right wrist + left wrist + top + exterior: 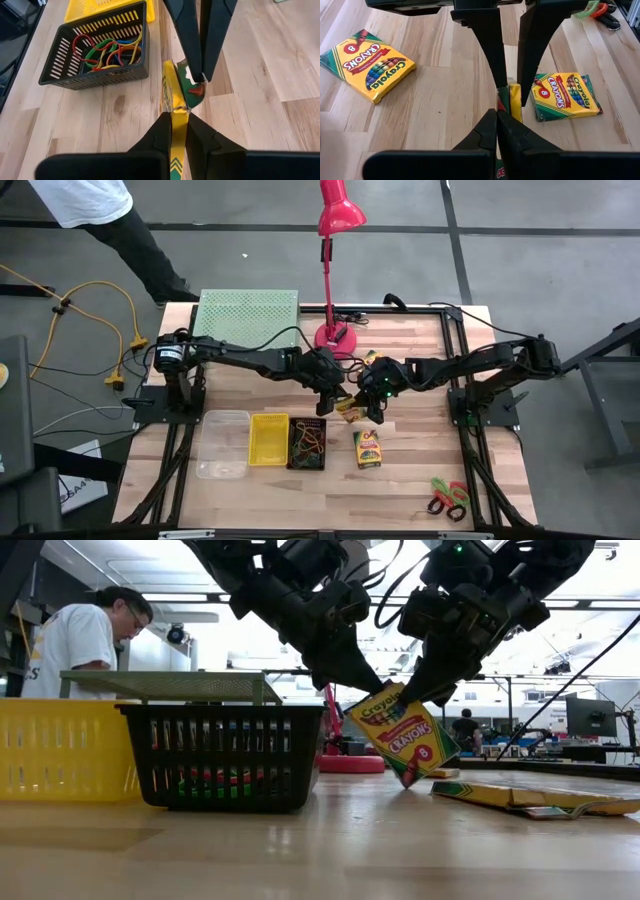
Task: Pick & Place Office Desk Supplies
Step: Put the crayon box into the transparent bin
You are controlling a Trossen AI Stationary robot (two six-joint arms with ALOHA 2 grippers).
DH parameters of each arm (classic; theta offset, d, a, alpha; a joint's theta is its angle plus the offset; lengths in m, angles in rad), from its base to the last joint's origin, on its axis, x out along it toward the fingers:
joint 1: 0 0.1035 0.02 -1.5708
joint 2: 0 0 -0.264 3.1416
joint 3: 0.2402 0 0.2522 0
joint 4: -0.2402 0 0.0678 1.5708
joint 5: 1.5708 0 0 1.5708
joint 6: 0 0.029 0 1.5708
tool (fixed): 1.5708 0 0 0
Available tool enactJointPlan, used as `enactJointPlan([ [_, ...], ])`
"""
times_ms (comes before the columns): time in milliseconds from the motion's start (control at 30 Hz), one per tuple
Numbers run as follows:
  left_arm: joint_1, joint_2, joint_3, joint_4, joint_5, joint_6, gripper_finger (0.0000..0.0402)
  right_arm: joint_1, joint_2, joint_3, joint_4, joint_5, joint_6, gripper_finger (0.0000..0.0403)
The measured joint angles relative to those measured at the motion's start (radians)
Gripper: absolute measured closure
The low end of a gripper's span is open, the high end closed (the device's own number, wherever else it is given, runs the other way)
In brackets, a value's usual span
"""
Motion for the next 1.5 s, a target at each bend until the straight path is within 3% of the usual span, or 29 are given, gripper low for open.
enactJointPlan([
  [300,0.000,0.000,0.000,0.001,0.001,0.000,0.0393,0.000,0.000,0.000,-0.001,-0.014,0.005,0.0384],
  [733,0.009,-0.029,0.000,-0.020,0.072,-0.022,0.0295,0.000,0.000,0.000,-0.005,-0.017,0.010,0.0385],
  [1167,0.030,-0.092,0.000,-0.078,0.091,-0.026,0.0291,0.044,-0.061,0.000,-0.012,0.044,0.014,0.0385],
  [1500,0.031,-0.149,0.000,-0.046,0.090,-0.023,0.0291,0.056,-0.194,0.000,-0.093,0.190,0.027,0.0385],
])
